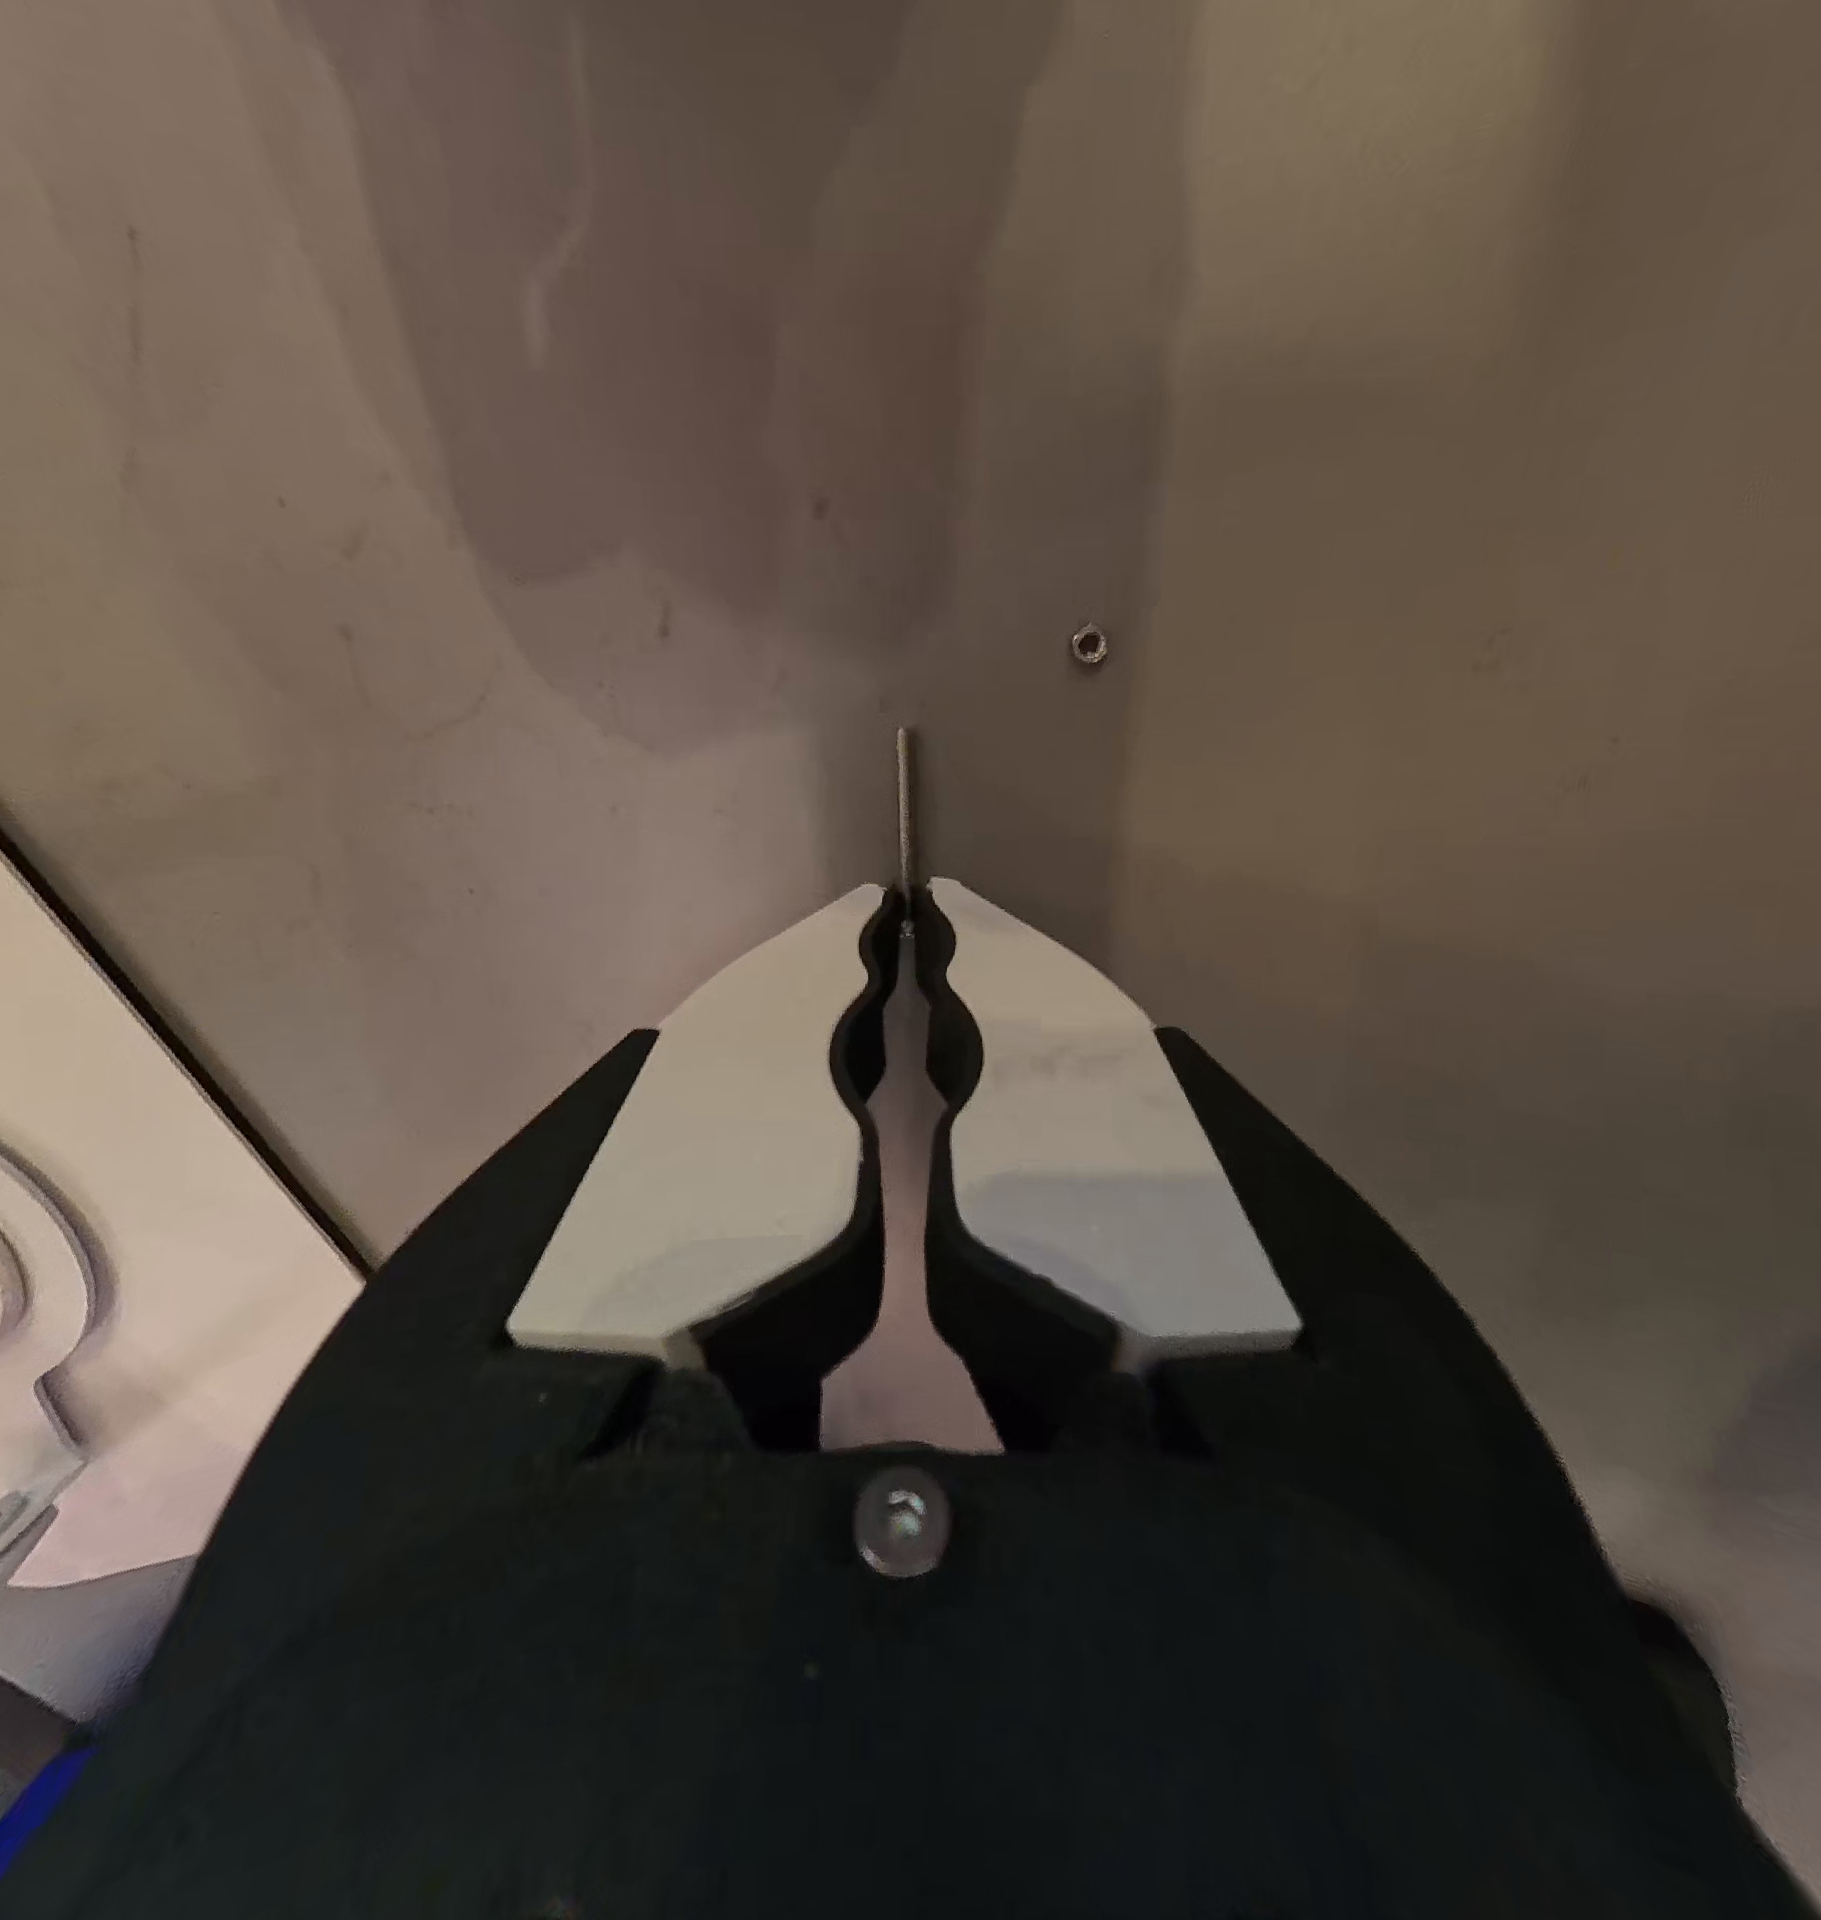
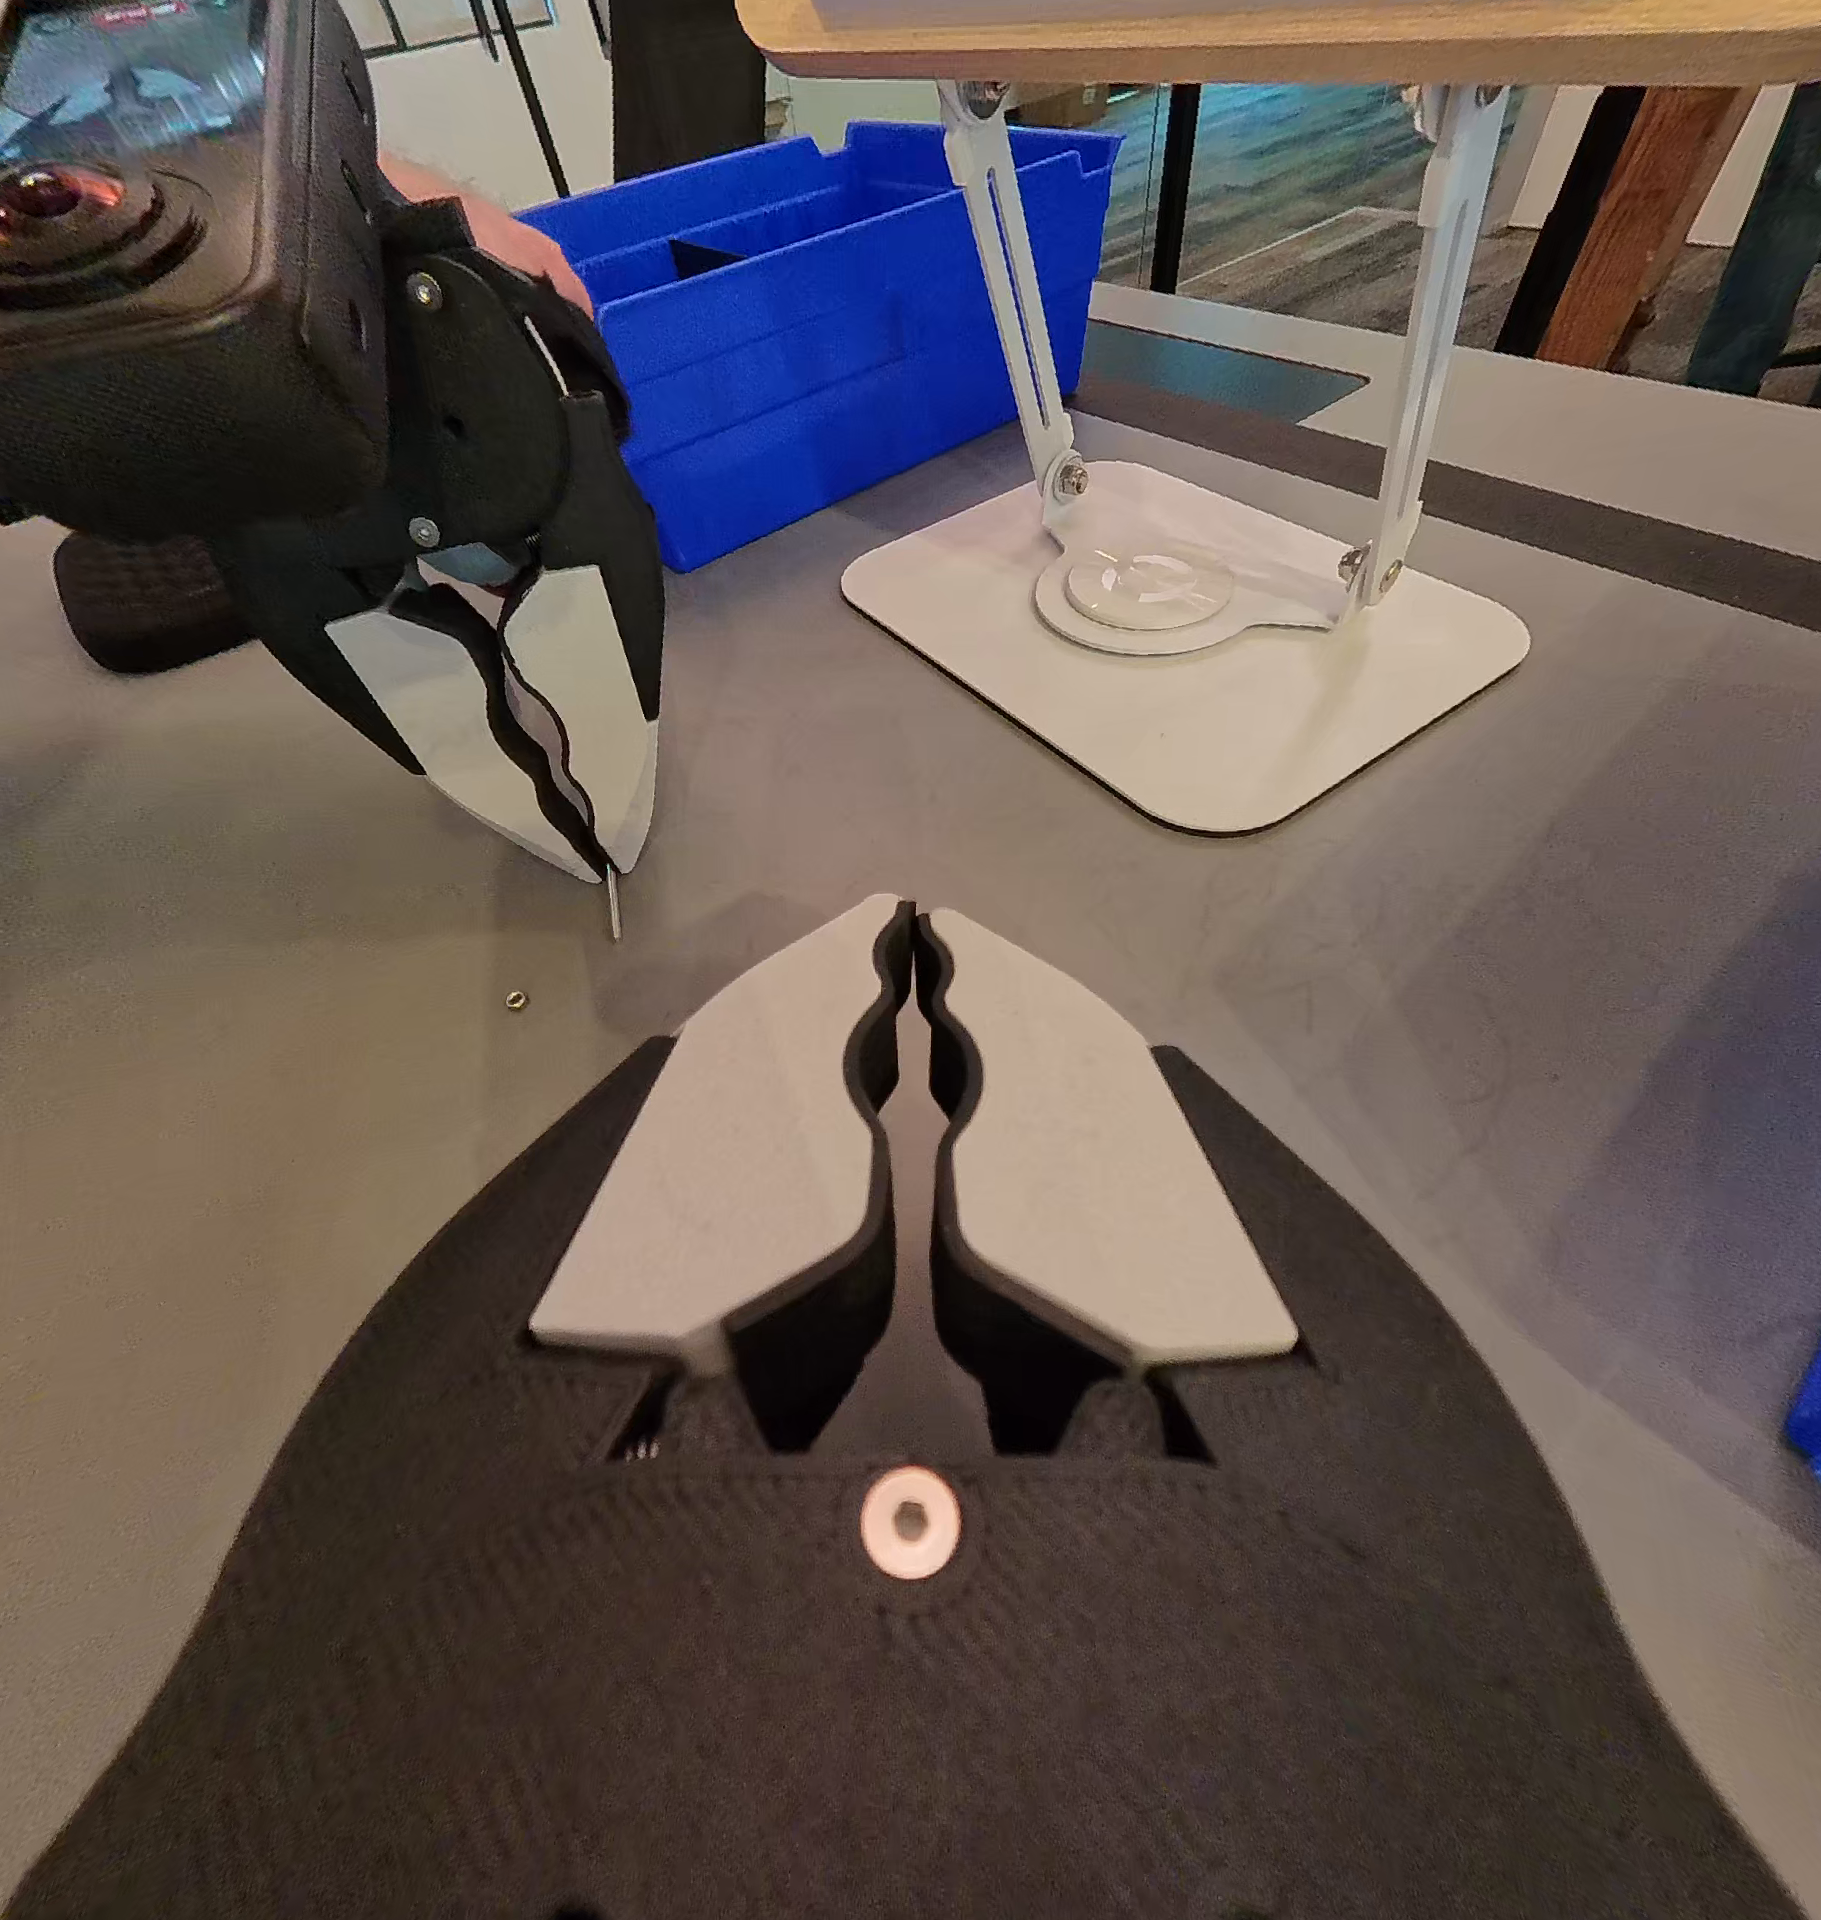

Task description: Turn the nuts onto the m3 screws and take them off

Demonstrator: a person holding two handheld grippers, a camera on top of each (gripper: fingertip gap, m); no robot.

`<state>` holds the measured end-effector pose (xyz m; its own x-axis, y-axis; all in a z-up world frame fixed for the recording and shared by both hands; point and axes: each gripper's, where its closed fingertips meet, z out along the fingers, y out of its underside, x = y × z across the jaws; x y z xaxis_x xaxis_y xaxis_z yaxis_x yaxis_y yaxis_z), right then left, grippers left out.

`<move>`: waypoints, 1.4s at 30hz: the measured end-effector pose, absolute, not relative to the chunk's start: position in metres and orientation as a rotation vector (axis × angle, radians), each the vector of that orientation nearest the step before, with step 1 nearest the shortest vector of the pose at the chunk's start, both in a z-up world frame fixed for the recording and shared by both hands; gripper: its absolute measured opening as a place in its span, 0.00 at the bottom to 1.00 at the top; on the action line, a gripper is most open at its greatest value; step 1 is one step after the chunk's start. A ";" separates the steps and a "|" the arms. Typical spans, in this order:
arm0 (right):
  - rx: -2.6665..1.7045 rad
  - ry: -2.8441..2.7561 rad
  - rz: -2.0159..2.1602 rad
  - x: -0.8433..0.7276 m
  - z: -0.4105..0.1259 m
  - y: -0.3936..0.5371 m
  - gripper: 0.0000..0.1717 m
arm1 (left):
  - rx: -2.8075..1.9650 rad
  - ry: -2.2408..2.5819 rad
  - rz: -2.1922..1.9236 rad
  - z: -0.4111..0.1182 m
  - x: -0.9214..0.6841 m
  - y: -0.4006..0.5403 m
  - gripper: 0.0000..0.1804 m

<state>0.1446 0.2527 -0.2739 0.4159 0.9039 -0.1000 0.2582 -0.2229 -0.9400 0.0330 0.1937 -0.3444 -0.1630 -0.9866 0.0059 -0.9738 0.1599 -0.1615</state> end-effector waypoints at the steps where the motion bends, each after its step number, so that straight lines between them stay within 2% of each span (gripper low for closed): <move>1: -1.720 -1.018 0.853 0.145 -0.274 0.253 0.00 | -1.974 2.279 -0.212 -0.344 0.033 0.194 0.01; 6: -1.701 -1.005 0.881 0.145 -0.270 0.251 0.00 | -2.005 2.007 -0.350 -0.336 0.036 0.199 0.01; 13: -1.521 -0.957 1.279 0.120 -0.233 0.222 0.07 | -1.820 1.455 -0.746 -0.276 0.071 0.206 0.01; 19: -1.397 -0.909 1.478 0.100 -0.205 0.213 0.10 | -1.621 1.171 -0.973 -0.228 0.083 0.208 0.01; 23: -1.311 -0.935 1.583 0.085 -0.192 0.206 0.11 | -1.588 1.161 -1.010 -0.223 0.087 0.204 0.01; 28: -1.294 -0.964 1.586 0.074 -0.192 0.206 0.02 | -1.538 1.130 -1.039 -0.216 0.091 0.202 0.01; 33: -1.283 -0.960 1.604 0.076 -0.185 0.210 0.02 | -1.497 1.065 -1.091 -0.208 0.092 0.205 0.01; 37: -1.279 -1.025 1.583 0.076 -0.175 0.213 0.02 | -1.544 1.088 -1.024 -0.214 0.093 0.212 0.24; 42: -1.330 -1.153 1.552 0.067 -0.177 0.210 0.02 | -1.518 1.135 -0.976 -0.211 0.099 0.208 0.17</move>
